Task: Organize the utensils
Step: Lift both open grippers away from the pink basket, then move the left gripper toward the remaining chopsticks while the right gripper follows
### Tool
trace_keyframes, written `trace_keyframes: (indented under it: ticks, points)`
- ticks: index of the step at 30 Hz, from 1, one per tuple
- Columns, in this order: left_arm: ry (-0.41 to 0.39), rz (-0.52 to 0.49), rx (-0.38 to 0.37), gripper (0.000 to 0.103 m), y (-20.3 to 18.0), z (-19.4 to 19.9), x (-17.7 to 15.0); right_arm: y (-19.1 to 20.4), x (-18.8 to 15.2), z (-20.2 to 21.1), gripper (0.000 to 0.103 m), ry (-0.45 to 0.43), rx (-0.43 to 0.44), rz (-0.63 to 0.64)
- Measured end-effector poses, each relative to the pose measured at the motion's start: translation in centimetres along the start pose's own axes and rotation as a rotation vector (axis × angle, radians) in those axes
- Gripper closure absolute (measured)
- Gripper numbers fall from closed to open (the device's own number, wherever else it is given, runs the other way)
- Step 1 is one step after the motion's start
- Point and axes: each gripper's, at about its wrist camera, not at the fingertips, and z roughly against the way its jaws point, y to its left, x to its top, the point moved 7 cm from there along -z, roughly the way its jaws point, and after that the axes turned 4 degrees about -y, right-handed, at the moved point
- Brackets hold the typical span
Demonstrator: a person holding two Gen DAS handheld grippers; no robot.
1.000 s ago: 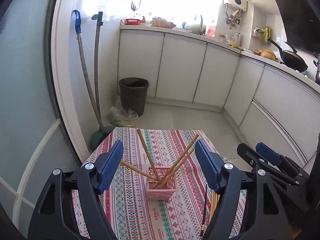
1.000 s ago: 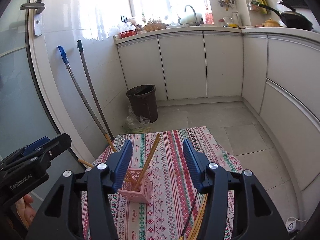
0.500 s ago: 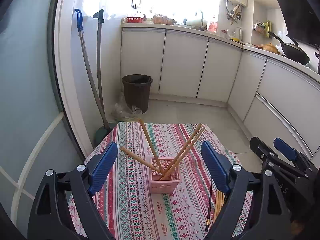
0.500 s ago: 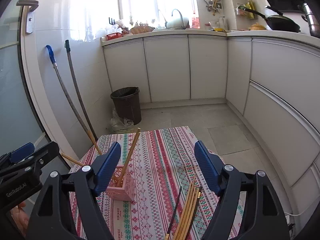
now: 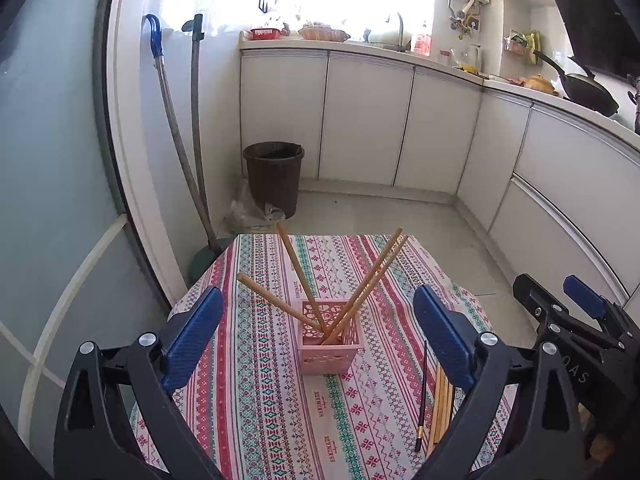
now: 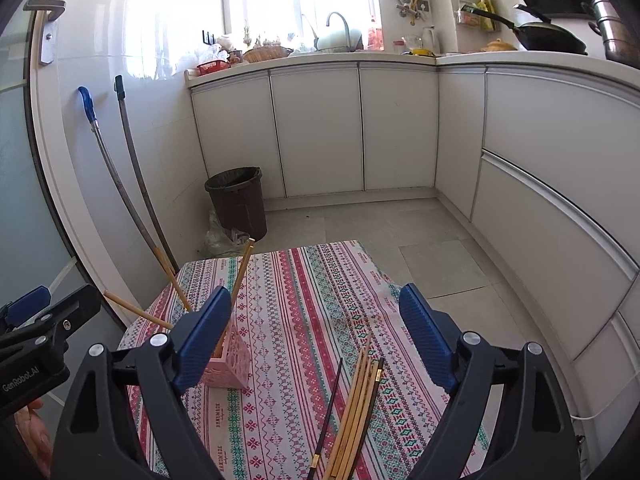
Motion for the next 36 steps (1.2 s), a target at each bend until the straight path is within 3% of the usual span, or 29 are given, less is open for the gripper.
trace_keyframes:
  ticks: [16, 25, 31, 36]
  points:
    - [0.045, -0.033, -0.002, 0.007, -1.1, -0.8, -1.8, -2.5, -1.7, 0.6, 0.007, 0.032, -0.038, -0.022]
    - [0.093, -0.059, -0.011, 0.007, -2.5, -2.2, -2.9, -4.7, -3.4, -0.1, 0.007, 0.103, -0.046, -0.047]
    - [0.162, -0.103, -0.035, 0.007, -4.1, -3.6, -4.7, -6.4, -4.0, -0.3, 0.007, 0.131, -0.061, -0.081]
    - [0.271, -0.159, -0.067, 0.007, -5.8, -5.5, -7.5, -9.0, -5.5, -0.6, 0.007, 0.205, -0.075, -0.174]
